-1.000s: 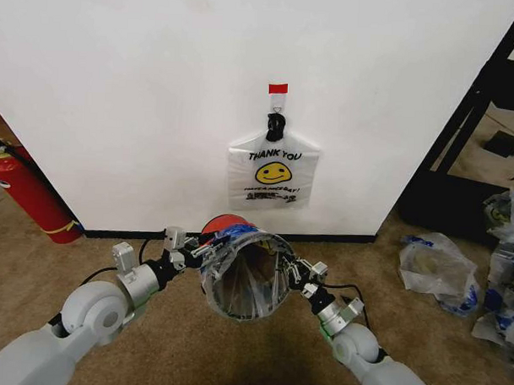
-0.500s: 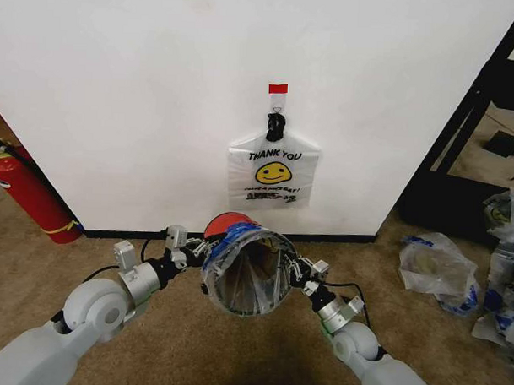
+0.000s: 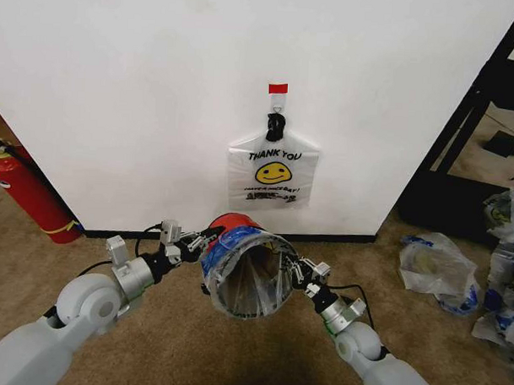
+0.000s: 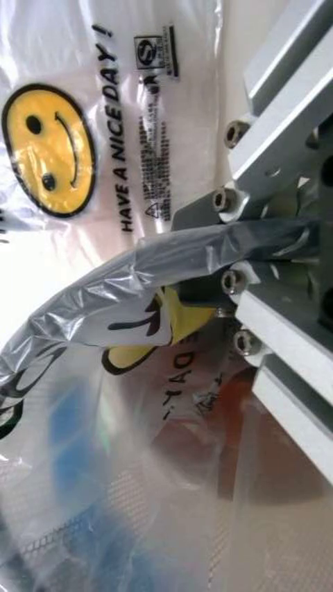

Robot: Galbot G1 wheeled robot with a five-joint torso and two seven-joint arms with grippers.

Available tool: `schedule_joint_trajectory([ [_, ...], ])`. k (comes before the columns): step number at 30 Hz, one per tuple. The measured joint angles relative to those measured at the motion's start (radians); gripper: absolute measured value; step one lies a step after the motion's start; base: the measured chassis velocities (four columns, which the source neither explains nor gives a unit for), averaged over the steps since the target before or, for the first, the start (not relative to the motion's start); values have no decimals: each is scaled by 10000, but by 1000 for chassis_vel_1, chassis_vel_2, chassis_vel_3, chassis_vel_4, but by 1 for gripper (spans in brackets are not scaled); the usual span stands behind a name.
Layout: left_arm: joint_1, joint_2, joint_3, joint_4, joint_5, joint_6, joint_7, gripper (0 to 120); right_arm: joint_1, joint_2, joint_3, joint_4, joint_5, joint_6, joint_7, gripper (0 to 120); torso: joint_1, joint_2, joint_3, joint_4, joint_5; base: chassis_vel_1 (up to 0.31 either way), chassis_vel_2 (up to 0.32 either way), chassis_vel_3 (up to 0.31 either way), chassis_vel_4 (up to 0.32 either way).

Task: Pick up the garbage bag from the wall and place it over the trash bin.

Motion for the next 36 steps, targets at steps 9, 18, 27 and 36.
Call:
schedule_joint_trajectory([
  [9, 66, -35, 94, -75, 103, 291, -21, 60, 8, 33, -5, 55, -7, 1, 42, 0, 0, 0, 0, 1, 0, 0, 0, 0, 0],
  [18, 26, -47, 111, -91, 68, 354, 256, 86, -20, 25, 57, 82, -10, 1, 101, 0, 0, 0, 0, 0, 1, 0, 0, 0, 0],
  [27, 7, -90, 128, -48, 91, 269, 273, 99, -16, 31, 67, 96, -23, 2, 160, 0, 0, 0, 0, 0, 1, 0, 0, 0, 0],
  [36, 18, -142, 169, -9, 150, 91, 293, 91, -19, 94, 67, 83, -83, 41, 181, 0, 0, 0, 0, 0, 1, 0, 0, 0, 0],
])
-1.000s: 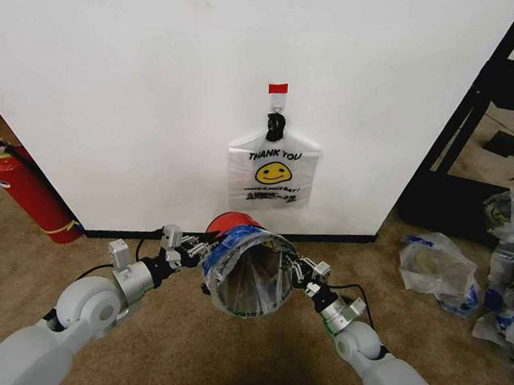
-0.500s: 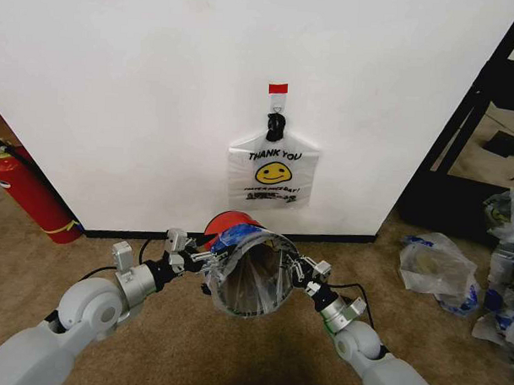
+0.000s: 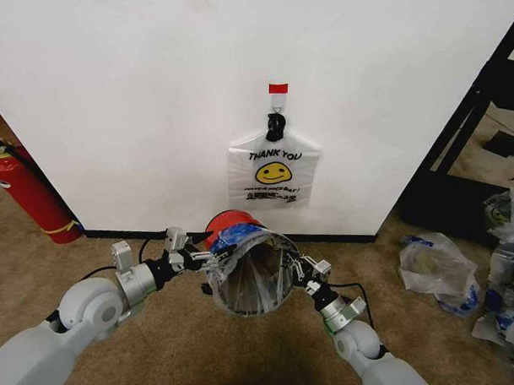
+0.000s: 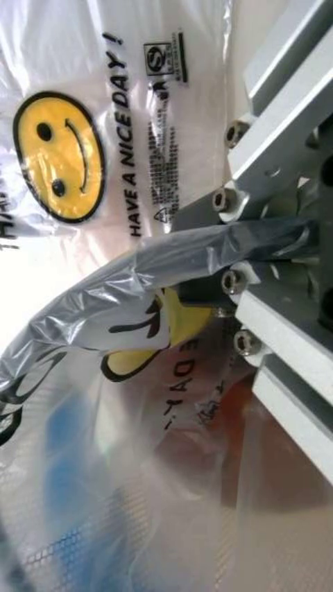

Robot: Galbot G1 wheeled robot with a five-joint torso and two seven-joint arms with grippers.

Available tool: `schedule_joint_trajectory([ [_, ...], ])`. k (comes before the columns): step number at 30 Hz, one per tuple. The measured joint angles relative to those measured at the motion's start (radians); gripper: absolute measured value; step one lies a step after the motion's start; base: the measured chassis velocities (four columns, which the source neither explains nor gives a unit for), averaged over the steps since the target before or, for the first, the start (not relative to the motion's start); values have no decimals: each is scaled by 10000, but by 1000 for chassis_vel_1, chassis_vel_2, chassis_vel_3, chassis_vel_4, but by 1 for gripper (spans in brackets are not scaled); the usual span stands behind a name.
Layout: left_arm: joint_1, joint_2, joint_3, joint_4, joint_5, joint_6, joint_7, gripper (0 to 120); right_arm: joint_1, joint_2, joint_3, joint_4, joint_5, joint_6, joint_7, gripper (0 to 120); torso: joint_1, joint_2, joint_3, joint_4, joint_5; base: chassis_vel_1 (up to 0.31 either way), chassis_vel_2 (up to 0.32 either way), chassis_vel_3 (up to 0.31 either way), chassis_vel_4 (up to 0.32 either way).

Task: Pick up the garbage bag from the wall and place it over the trash bin.

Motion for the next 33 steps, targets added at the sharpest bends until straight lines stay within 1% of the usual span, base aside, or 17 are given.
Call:
schedule_joint_trajectory([
  [1, 3, -15, 14, 8, 13, -20, 0, 88, -10, 7, 0, 0, -12, 13, 0, 0, 0, 0, 0, 0, 0, 0, 0, 0, 0],
  [2, 3, -20, 22, 11, 19, -28, 0, 87, -14, 11, 0, 0, -19, 22, 0, 0, 0, 0, 0, 0, -1, 0, 0, 0, 0],
  [4, 6, -39, 43, 20, 42, -54, 3, 79, -33, 18, 0, 12, -53, 43, -1, 0, 0, 0, 0, 0, 0, 0, 0, 0, 0],
  [5, 6, -39, 43, 20, 42, -54, 3, 79, -33, 18, 0, 12, -53, 43, -1, 0, 0, 0, 0, 0, 0, 0, 0, 0, 0],
  [6, 6, -43, 47, 22, 46, -58, 8, 75, -35, 17, 0, 17, -60, 45, -2, 0, 0, 0, 0, 0, -1, 0, 0, 0, 0],
  [12, 12, -60, 59, 44, 75, -114, 82, 49, -38, 15, 26, 41, -92, 72, -2, 0, 0, 0, 0, 0, 0, 0, 0, 0, 0],
  [13, 12, -60, 59, 44, 75, -114, 82, 49, -38, 15, 26, 41, -92, 72, -2, 0, 0, 0, 0, 0, 0, 0, 0, 0, 0],
  [15, 12, -60, 59, 56, 76, -146, 84, 43, -40, 15, 26, 41, -100, 75, -2, 0, 0, 0, 0, 0, 0, 0, 0, 0, 0],
  [18, 3, -64, 57, 75, 76, -199, 84, 27, -40, 26, 23, 42, -123, 83, -2, 0, 0, 0, 0, 0, 0, 0, 0, 0, 0],
  [21, -5, -67, 54, 83, 74, -234, 85, 20, -44, 33, 14, 40, -135, 87, -6, 0, 0, 0, 0, 0, 0, 0, 0, 0, 0],
  [24, -20, -66, 46, 116, 70, -293, 93, 6, -52, 45, 7, 23, -169, 100, -35, 0, 0, 0, 0, 0, 0, 0, 0, 0, 0],
  [26, -21, -66, 46, 122, 71, -299, 98, 4, -52, 46, 7, 21, -173, 102, -38, 0, 0, 0, 0, 0, 0, 0, 0, 0, 0],
  [27, -26, -68, 46, 138, 71, -312, 110, 0, -55, 46, 7, 19, -180, 109, -45, 0, 0, 0, 0, 0, 0, 0, 0, 0, 0],
  [33, -64, -109, 75, 200, 104, -361, 185, 0, -61, 39, 5, 18, -184, 126, -52, 0, 0, 0, 0, 0, 0, 0, 0, 0, 0],
])
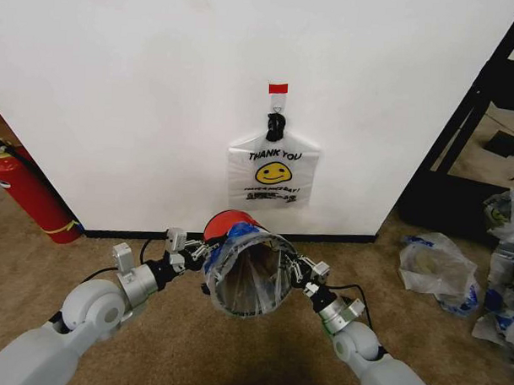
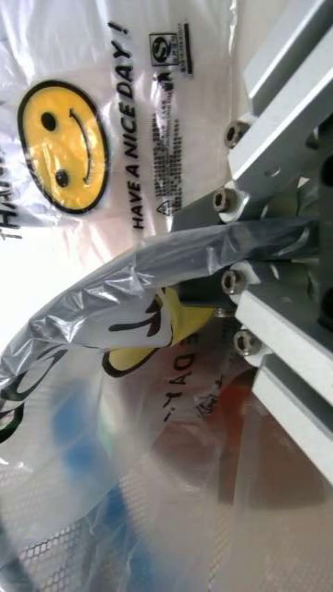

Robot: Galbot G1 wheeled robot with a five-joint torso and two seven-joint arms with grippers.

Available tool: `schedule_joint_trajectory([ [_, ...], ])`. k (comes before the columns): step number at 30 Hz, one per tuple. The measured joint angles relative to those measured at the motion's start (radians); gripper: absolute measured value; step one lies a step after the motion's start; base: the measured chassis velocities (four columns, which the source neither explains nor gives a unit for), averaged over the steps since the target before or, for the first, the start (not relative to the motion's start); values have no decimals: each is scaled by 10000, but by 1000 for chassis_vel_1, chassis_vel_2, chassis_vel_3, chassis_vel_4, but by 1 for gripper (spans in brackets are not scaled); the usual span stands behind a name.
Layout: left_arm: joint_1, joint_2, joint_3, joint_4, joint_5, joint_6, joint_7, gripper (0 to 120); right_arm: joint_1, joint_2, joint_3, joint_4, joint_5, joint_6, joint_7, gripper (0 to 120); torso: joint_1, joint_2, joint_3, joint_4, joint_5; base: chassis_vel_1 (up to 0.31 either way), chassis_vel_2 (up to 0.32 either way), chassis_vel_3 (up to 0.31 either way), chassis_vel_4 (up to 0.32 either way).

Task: Pick up the garbage bag from the wall and place it over the trash bin.

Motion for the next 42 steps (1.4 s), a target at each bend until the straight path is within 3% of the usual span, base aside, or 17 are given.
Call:
schedule_joint_trajectory([
  [9, -26, -32, 34, 55, 57, -29, 87, 0, 6, 11, -23, 0, 0, 9, -5, 0, 0, 0, 0, 0, 0, 0, 0, 0, 0],
  [36, -421, -139, 115, 742, 455, -761, -995, 0, -196, -8, -248, 406, 562, -174, -774, 0, 0, 0, 0, 0, -1, 0, 0, 0, 0],
  [39, -475, -168, 159, 810, 540, -976, -1307, 0, -216, 39, -276, 389, 558, -199, -564, 0, 0, 0, -1, 1, 2, 0, 0, 0, 0],
  [42, -567, -280, 280, 1171, 915, -1452, -2541, 4, -374, 111, -427, 434, 764, -401, 4, 0, 0, 0, 0, -1, 0, 0, 0, 0, 0],
])
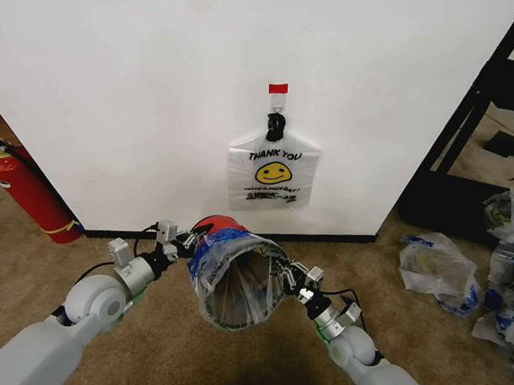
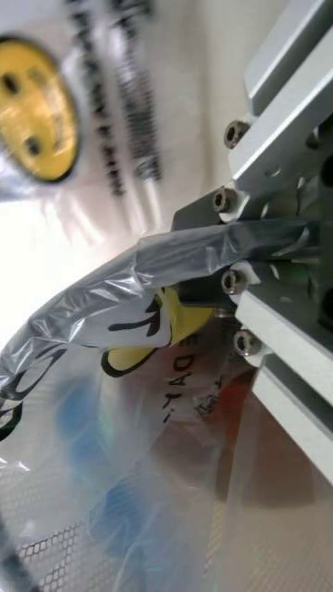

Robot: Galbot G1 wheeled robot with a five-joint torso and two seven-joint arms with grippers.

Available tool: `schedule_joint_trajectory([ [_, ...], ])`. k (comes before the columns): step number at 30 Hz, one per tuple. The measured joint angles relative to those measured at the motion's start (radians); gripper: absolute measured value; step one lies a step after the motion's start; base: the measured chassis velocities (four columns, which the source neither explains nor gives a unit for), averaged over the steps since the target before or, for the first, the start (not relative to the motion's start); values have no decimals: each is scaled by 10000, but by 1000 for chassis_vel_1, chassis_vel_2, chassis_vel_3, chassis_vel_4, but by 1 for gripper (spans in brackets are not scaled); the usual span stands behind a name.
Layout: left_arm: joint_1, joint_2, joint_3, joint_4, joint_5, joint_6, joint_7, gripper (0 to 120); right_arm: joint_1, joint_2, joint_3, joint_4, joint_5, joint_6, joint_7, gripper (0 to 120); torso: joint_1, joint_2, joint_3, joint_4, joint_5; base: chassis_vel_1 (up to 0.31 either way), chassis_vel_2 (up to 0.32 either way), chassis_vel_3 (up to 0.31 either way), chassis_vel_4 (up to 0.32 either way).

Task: Pick up the garbage bag from the wall and place it over the trash bin.

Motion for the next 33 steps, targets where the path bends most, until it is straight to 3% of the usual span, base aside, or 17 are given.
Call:
schedule_joint_trajectory([
  [5, 128, -350, -103, 486, 1525, -463, -1422, 20, -418, -4, -277, 959, 964, -979, 1632, 0, 0, 0, 0, -1, 2, 0, 0, 0, 0],
  [7, 404, -552, -285, 656, 2777, -761, -2003, 28, -644, -96, -324, 1988, 1691, -2231, 3179, 0, -1, 0, -1, 0, -2, 0, 0, 0, 0],
  [11, 924, -665, -340, 823, 3793, -950, -2809, 45, -697, -197, -274, 3457, 2325, -4045, 5972, 0, -1, 0, -2, 4, 2, 0, 0, 0, 0],
  [13, 1039, -769, -295, 930, 3945, -958, -2865, 53, -623, -203, -196, 3946, 2288, -4984, 7371, 0, 0, 0, -1, 1, 0, 0, 0, 0, 0],
  [15, 1089, -822, -278, 940, 3966, -959, -2873, 57, -571, -206, -178, 4119, 2257, -5422, 7922, 0, 0, 0, -1, 0, -2, 0, 0, 0, 0],
  [20, 1253, -1194, -61, 947, 4097, -936, -2874, 79, -289, -388, -231, 4851, 2525, -8079, 10397, 0, -1, 0, -1, 1, 1, 0, 0, 0, 0],
  [26, 1417, -1446, 1, 904, 4188, -926, -2847, 98, -290, -327, -141, 4880, 3577, -9163, 10619, 0, 0, 0, 0, 1, 2, 0, 0, 0, 0],
  [33, 1585, -1471, -47, 791, 4225, -925, -2814, 110, -120, -58, -78, 4348, 3586, -9201, 10459, 0, 0, 0, 0, 2, 2, 0, 0, 0, 0],
])
